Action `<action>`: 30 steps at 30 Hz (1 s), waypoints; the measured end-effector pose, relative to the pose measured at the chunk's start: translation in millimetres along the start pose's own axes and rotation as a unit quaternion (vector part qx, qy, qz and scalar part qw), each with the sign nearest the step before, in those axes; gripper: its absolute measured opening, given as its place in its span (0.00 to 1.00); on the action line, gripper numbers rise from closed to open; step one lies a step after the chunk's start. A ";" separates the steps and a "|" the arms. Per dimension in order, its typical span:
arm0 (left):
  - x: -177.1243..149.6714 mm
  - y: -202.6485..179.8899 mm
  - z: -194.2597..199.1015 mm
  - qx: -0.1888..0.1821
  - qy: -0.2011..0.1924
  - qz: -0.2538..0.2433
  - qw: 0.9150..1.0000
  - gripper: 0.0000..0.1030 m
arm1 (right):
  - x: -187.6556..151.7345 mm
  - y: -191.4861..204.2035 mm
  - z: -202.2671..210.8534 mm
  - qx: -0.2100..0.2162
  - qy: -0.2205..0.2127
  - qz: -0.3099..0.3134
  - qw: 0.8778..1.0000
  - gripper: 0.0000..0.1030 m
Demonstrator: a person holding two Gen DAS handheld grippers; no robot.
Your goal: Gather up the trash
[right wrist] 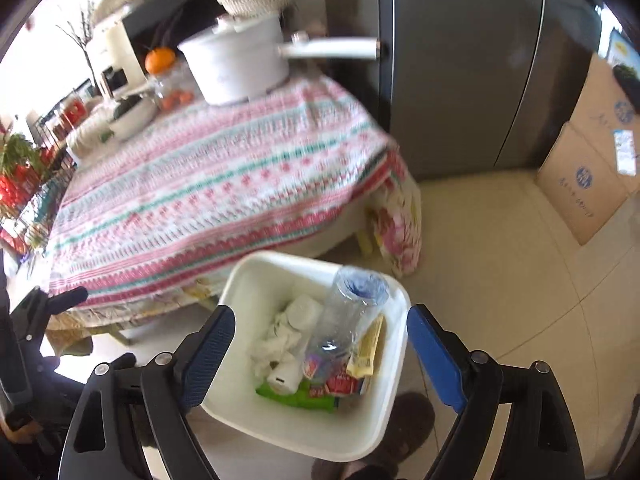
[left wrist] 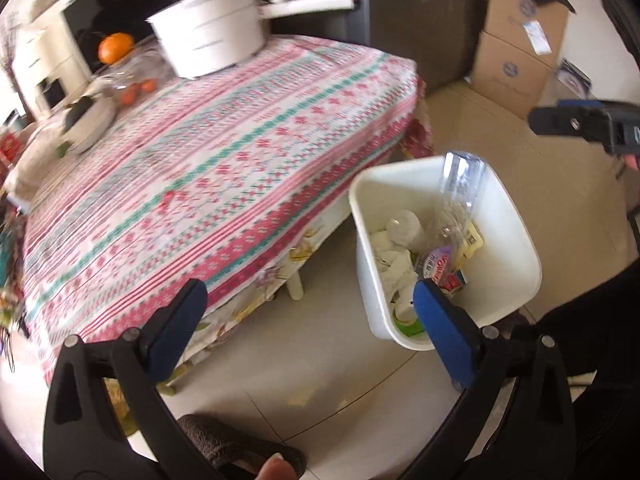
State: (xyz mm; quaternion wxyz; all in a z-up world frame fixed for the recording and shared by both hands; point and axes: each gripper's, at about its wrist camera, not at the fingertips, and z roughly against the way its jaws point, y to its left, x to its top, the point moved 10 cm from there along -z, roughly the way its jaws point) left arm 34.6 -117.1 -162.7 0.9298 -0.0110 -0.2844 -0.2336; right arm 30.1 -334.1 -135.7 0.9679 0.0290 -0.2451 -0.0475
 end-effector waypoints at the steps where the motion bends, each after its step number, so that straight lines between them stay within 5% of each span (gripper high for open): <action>1: -1.1 4.2 5.7 0.007 -0.006 0.015 1.000 0.99 | -0.6 4.2 7.6 -0.008 -0.014 0.006 1.000 0.94; 3: -2.6 9.6 12.7 0.011 -0.013 0.043 0.999 0.99 | -1.5 9.5 18.2 -0.022 -0.032 0.015 0.999 1.00; 15: -4.5 34.6 76.3 0.062 -0.093 0.149 0.983 0.99 | -31.5 47.9 67.5 -0.048 -0.107 0.041 0.992 1.00; 30: -0.6 42.2 89.6 0.083 -0.120 0.161 0.976 0.99 | -29.3 67.3 91.3 -0.046 -0.151 0.049 0.986 1.00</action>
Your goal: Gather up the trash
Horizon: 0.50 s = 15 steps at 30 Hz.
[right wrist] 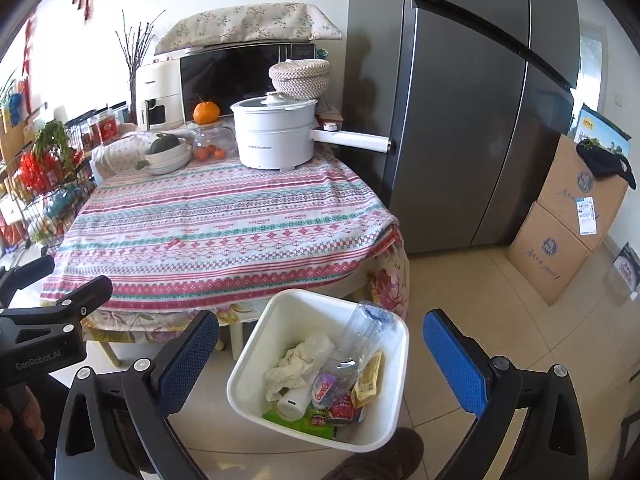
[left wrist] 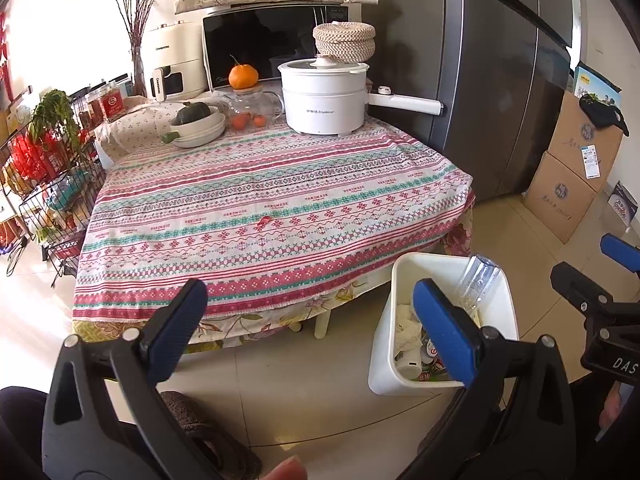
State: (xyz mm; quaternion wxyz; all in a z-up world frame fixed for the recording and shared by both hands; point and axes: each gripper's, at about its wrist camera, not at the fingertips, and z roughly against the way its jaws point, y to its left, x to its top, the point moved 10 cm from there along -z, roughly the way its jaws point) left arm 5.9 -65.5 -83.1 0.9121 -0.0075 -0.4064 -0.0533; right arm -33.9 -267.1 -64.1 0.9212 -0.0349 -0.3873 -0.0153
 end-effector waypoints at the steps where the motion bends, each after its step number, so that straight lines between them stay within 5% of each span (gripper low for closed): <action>1: 0.0 0.2 -0.1 0.000 0.000 0.001 1.000 0.99 | 0.1 -0.4 -0.2 0.000 0.000 0.000 1.000 1.00; 15: 1.8 -2.9 4.8 0.000 -0.009 0.000 1.000 0.99 | -2.3 -2.5 -3.6 -0.003 0.005 0.003 1.000 1.00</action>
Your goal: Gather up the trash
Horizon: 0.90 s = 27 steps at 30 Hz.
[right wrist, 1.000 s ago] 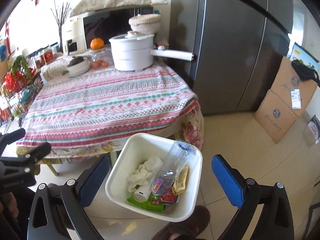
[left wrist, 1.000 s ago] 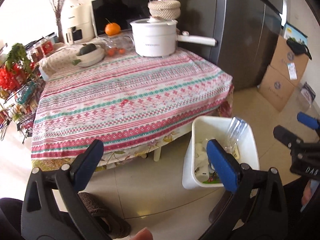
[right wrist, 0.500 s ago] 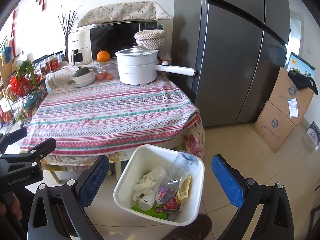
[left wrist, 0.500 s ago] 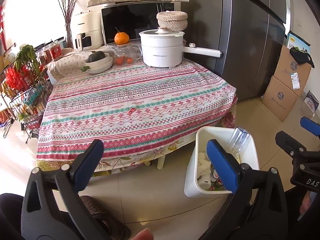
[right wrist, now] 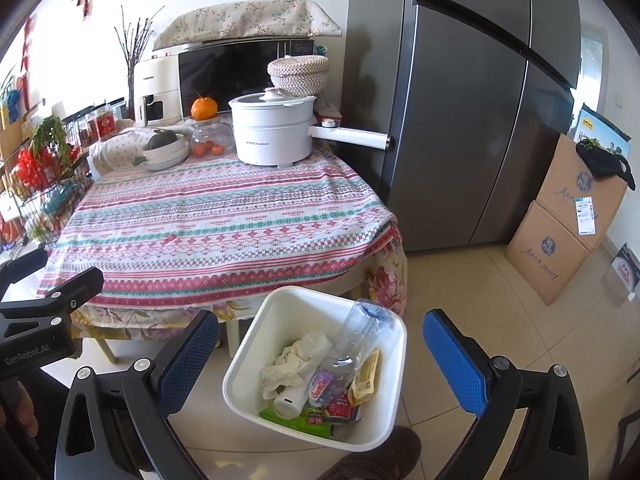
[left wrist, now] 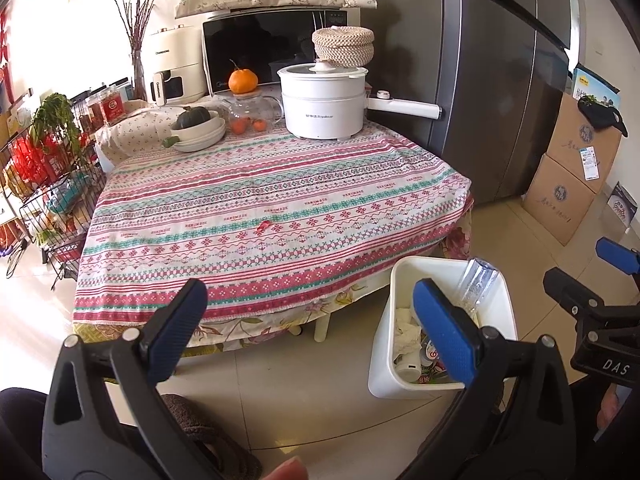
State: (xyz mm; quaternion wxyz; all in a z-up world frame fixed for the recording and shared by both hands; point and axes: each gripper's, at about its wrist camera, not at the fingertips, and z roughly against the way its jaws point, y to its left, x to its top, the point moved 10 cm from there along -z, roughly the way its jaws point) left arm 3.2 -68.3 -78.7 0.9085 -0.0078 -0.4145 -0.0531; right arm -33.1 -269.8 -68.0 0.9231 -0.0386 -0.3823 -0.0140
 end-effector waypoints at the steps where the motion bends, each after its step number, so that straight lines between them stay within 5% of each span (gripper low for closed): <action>1: 0.2 0.2 0.2 0.000 -0.001 0.000 1.000 0.99 | -0.1 -0.3 -0.5 0.000 0.000 0.000 1.000 1.00; 27: 3.2 5.8 5.3 0.003 -0.011 0.007 1.000 0.99 | 1.8 3.5 -0.7 0.003 -0.003 0.003 1.000 1.00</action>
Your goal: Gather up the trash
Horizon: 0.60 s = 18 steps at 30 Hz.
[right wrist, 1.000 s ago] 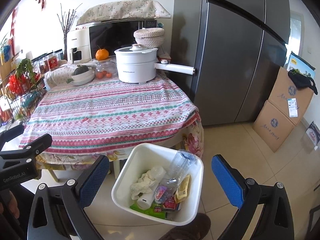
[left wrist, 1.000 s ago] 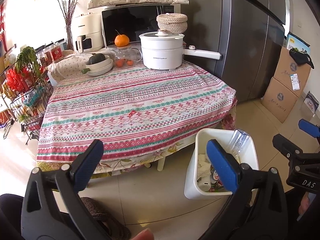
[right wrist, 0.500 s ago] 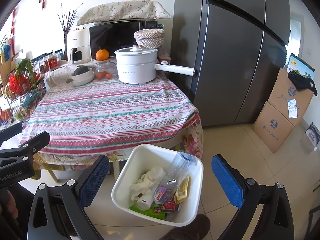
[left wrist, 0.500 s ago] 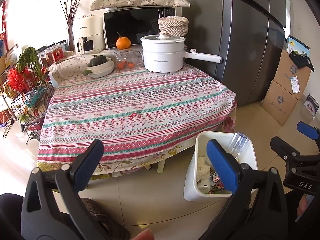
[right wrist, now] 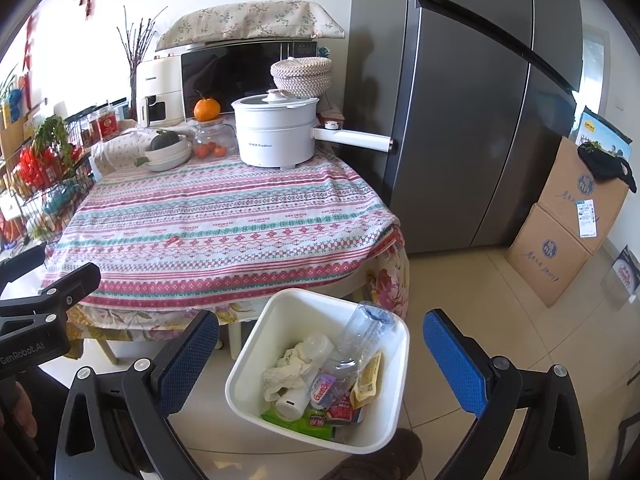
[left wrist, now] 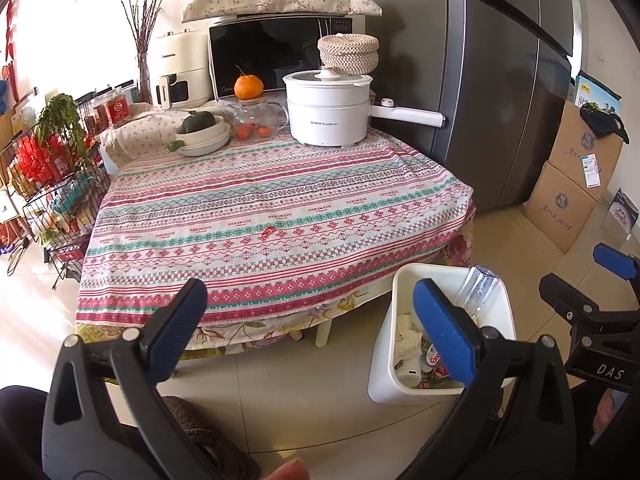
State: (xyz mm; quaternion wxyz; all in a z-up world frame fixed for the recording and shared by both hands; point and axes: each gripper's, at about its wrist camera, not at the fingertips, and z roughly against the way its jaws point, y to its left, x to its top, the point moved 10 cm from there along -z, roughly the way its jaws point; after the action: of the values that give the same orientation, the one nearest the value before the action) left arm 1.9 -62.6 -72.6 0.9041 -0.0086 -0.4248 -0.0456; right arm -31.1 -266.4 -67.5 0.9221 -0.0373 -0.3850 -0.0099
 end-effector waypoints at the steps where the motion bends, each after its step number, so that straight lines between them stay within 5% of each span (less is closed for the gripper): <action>1: 0.0 0.2 0.3 0.000 0.000 0.000 1.000 0.99 | 0.2 -0.1 0.0 0.000 0.000 0.000 1.000 1.00; 18: -1.2 -1.9 -1.0 0.003 0.002 0.000 1.000 0.99 | 1.2 -3.2 -0.3 0.000 -0.002 -0.001 1.000 1.00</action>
State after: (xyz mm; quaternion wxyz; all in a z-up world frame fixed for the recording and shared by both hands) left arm 1.7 -64.4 -74.1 0.9050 -0.0060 -0.4229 -0.0448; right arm -30.1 -269.6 -66.7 0.9215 -0.0371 -0.3864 -0.0108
